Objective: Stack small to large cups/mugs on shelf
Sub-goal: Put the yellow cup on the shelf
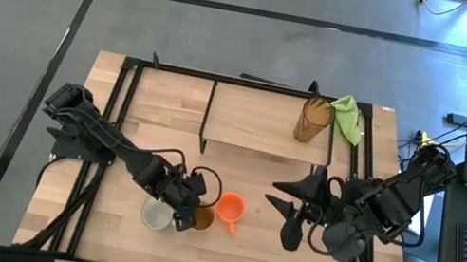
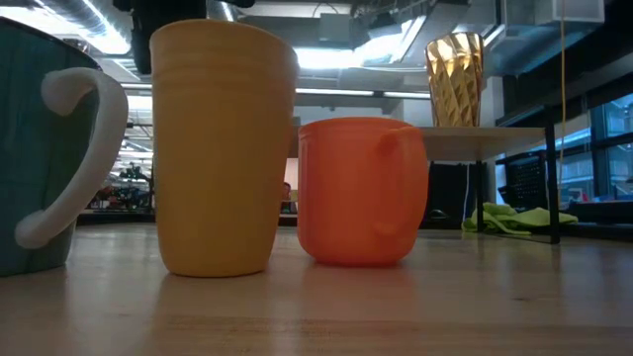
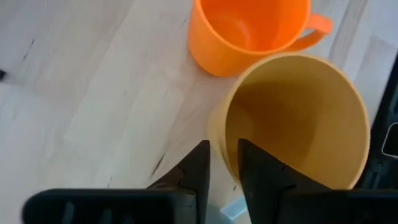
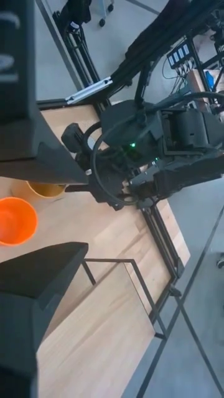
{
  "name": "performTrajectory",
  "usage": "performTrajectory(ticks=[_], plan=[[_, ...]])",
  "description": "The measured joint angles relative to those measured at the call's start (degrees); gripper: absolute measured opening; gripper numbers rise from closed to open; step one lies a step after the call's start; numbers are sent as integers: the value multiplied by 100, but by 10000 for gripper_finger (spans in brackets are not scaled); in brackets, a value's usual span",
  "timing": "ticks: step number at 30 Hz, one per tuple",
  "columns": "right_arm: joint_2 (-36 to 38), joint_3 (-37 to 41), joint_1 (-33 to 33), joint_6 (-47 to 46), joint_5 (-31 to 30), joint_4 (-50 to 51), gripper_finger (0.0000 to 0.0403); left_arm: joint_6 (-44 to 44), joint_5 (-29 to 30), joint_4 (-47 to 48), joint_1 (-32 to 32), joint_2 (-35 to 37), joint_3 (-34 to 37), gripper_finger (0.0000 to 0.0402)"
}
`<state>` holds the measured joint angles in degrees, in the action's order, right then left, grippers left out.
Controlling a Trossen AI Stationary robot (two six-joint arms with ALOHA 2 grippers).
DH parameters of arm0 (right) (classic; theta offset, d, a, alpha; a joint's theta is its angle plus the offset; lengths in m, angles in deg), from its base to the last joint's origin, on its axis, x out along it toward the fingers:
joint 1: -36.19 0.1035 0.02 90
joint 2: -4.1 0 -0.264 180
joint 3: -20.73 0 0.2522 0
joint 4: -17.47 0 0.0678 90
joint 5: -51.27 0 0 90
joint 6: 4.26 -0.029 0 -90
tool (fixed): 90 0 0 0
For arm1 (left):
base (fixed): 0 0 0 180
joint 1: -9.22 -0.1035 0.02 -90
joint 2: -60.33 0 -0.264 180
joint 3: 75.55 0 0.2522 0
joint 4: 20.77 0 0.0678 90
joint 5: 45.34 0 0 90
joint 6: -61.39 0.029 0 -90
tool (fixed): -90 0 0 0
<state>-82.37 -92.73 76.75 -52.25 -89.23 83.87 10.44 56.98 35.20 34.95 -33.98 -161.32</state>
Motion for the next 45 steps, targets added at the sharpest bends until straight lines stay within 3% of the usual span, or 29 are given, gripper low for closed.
performTrajectory(ticks=[7, 20, 24, 31, 38, 45], plan=[[116, 0, 92, -101, -288, 4, 163, 180, 4, -214, 3, 0, 0, 7], [798, -4, 850, 22, -2124, 65, 163, 430, 11, 7, -172, -127, -171, 2], [923, -9, 922, -156, -2330, 594, 163, 738, -29, 687, -305, -124, -823, 2], [965, -6, 927, -1735, -2304, 2245, 163, 1552, 499, 1975, -732, -107, -2422, 1], [805, -4, 927, -2102, -2332, 2480, 163, 2416, 836, 2070, -1716, -105, -3355, 1], [590, -4, 929, -2466, -2434, 2498, 163, 3003, 630, 1918, -2699, -193, -3842, 0]])
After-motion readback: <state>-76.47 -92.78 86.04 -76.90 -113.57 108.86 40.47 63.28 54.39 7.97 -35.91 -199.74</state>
